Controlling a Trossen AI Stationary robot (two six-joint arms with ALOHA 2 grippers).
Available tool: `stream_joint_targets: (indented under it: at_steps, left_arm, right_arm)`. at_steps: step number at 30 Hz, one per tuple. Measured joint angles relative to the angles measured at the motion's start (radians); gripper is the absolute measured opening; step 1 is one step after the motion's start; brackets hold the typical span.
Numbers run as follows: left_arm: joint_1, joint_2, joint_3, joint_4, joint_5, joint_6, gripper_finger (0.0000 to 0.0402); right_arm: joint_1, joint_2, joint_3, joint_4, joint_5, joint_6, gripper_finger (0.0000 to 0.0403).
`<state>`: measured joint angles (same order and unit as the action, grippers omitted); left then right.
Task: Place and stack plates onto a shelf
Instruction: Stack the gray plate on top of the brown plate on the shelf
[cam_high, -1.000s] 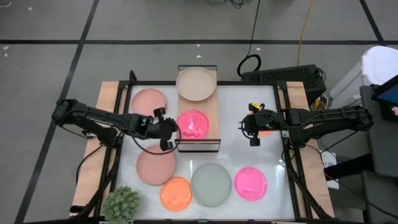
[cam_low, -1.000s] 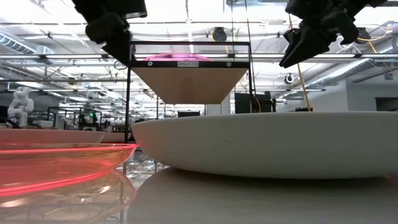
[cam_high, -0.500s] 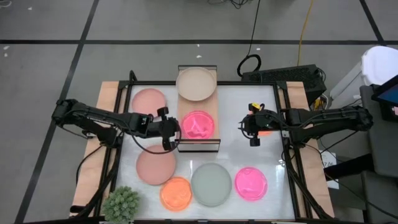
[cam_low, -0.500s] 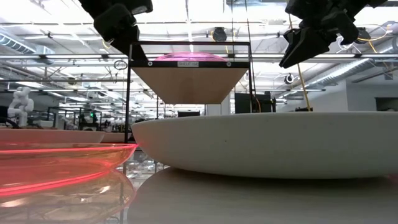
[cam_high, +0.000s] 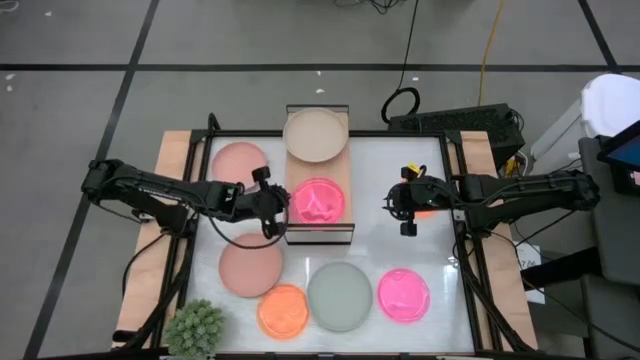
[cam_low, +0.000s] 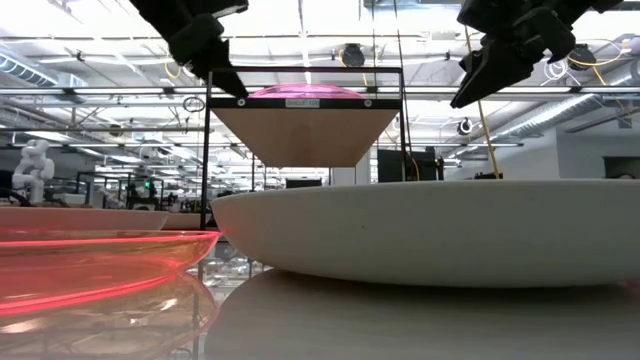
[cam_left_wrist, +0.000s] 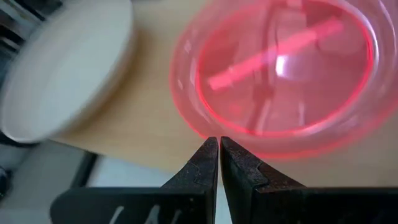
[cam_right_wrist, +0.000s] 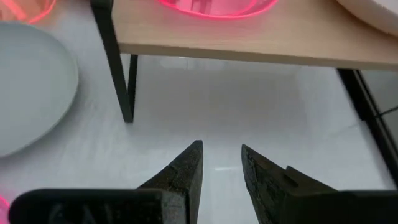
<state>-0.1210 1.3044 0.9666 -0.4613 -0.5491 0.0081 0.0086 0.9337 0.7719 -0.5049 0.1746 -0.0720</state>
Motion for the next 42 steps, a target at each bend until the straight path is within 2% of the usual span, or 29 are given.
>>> stream_joint_targets:
  at_steps: [5,10,13,19,23,32,37,42]
  left_arm:
    - [0.020,-0.055,-0.063,0.142,-0.011,0.087,0.0023]
    - [0.071,-0.183,-0.201,0.357,-0.002,0.172,0.0023]
    - [0.091,-0.270,-0.256,0.433,-0.001,0.204,0.0023]
    - [0.096,-0.401,-0.277,0.441,0.005,0.226,0.0023]
    - [0.096,-0.446,-0.277,0.420,0.005,0.223,0.0023]
    - [0.097,-0.462,-0.277,0.413,0.006,0.212,0.0023]
    - [0.097,-0.463,-0.277,0.373,0.007,0.161,0.0023]
    - [0.090,-0.463,-0.277,0.341,0.009,0.119,0.0023]
  right_arm:
    - [0.020,0.000,0.000,0.000,-0.050,0.085,0.0093]
    - [0.056,0.000,0.000,0.008,-0.048,0.107,0.0093]
    - [0.072,0.004,0.000,0.027,-0.047,0.140,0.0093]
    - [0.133,0.080,0.000,0.058,-0.024,0.213,0.0093]
    - [0.197,0.151,0.000,0.118,-0.077,0.253,0.0093]
    - [0.359,0.239,0.001,0.147,-0.065,0.461,0.0093]
    - [0.400,0.245,0.000,0.054,-0.022,0.587,0.0093]
    - [0.442,0.245,0.000,0.054,-0.021,0.668,0.0093]
